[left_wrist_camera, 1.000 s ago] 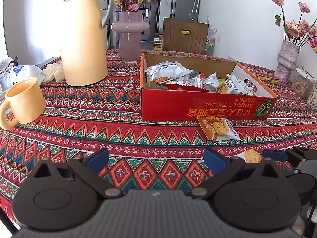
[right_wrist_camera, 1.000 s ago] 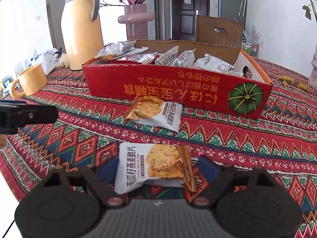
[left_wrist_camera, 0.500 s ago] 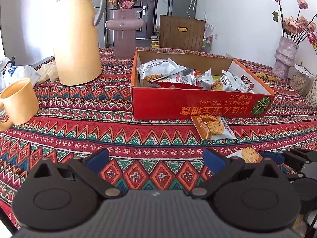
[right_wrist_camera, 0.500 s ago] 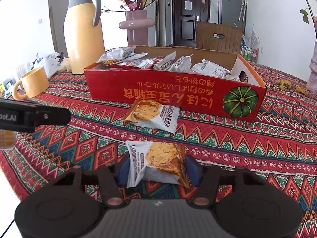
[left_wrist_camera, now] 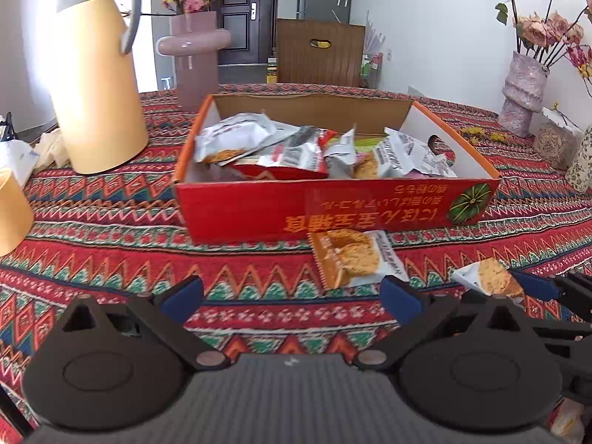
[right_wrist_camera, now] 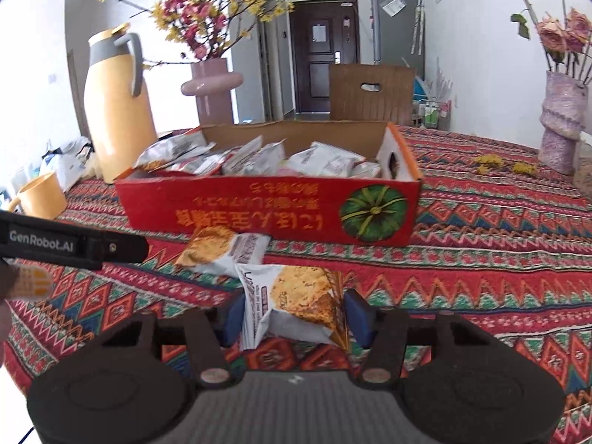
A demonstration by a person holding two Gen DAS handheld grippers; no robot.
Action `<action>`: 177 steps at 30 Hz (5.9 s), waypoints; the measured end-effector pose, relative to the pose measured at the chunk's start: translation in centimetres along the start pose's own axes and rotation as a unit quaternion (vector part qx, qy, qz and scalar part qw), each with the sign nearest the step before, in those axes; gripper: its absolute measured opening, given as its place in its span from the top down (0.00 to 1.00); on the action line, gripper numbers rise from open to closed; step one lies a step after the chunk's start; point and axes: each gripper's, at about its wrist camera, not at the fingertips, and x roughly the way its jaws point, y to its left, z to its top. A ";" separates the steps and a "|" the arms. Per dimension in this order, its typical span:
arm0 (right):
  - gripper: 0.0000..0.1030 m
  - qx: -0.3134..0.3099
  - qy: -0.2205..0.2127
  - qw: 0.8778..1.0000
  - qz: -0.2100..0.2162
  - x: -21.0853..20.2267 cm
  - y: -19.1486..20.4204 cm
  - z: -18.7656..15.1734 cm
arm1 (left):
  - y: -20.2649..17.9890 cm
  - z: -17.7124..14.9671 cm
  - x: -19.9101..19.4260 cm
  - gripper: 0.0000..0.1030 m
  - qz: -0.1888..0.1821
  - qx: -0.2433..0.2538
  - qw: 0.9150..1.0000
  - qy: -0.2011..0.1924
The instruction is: Organize snacks
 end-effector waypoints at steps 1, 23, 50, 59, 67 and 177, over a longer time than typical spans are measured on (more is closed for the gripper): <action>0.46 0.003 -0.003 1.000 -0.005 -0.1 -0.5 0.1 | -0.5 0.2 0.4 0.00 0.001 0.002 1.000 0.001; 0.45 0.051 -0.022 0.998 -0.035 1.2 -6.8 0.8 | -7.0 2.5 9.0 0.10 0.046 0.002 0.996 0.078; 0.44 0.038 -0.047 0.998 -0.030 -0.3 -5.1 1.9 | -4.2 1.5 1.6 0.47 -0.031 0.024 0.999 0.005; 0.44 0.024 -0.086 0.996 -0.017 0.3 -3.7 6.0 | -3.6 5.8 -1.2 0.47 -0.035 0.011 0.997 -0.072; 0.44 0.011 -0.104 0.994 -0.020 3.3 -3.1 10.3 | -2.5 9.6 1.2 0.47 0.007 -0.002 0.996 -0.094; 0.00 0.035 -0.043 0.998 -0.008 -6.5 -0.4 -0.5 | 1.0 -4.8 -8.0 0.00 -0.012 0.012 0.994 -0.104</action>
